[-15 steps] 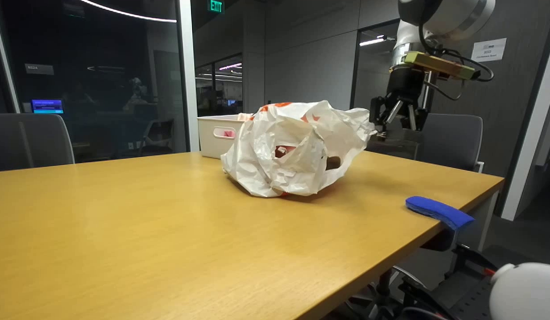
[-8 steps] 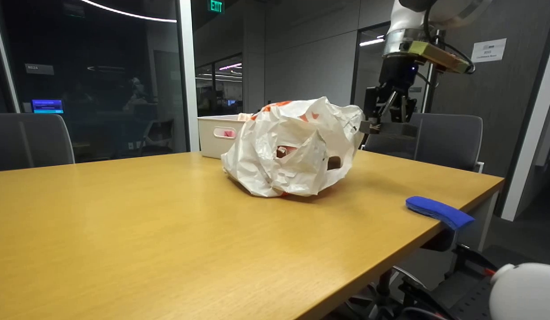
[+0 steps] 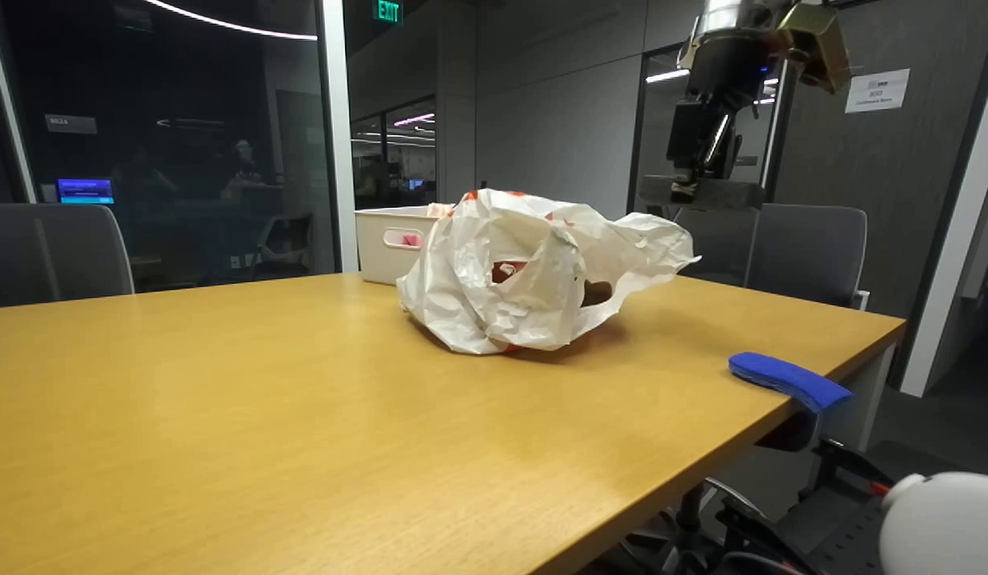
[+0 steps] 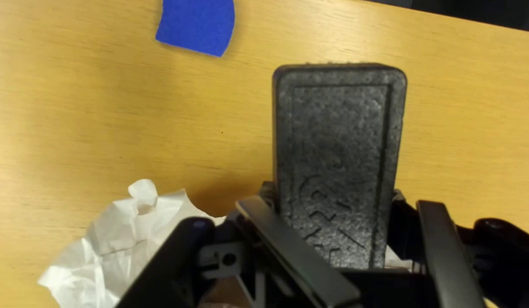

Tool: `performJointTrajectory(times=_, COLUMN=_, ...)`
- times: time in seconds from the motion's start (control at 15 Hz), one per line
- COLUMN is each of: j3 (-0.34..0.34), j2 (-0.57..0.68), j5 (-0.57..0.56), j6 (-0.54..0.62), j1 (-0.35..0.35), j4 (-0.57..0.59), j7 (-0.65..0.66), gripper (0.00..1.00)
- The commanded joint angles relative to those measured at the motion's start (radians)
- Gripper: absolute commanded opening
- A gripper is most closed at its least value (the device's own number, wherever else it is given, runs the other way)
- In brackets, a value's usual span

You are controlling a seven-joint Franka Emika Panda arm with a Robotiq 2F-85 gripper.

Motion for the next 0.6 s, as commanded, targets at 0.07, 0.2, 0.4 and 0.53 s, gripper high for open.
performJointTrajectory(times=0.07, j3=0.065, j2=0.085, j5=0.018, j6=0.073, j1=0.048, j4=0.019, j7=0.022, gripper=0.31)
performJointTrajectory(times=0.2, j3=0.117, j2=0.17, j5=0.019, j6=0.114, j1=0.065, j4=0.046, j7=0.07, gripper=0.31)
performJointTrajectory(times=0.4, j3=0.216, j2=0.337, j5=-0.028, j6=0.23, j1=0.072, j4=0.106, j7=0.184, gripper=0.31)
performJointTrajectory(times=0.53, j3=0.204, j2=0.402, j5=-0.13, j6=0.279, j1=0.006, j4=0.157, j7=0.211, gripper=0.31)
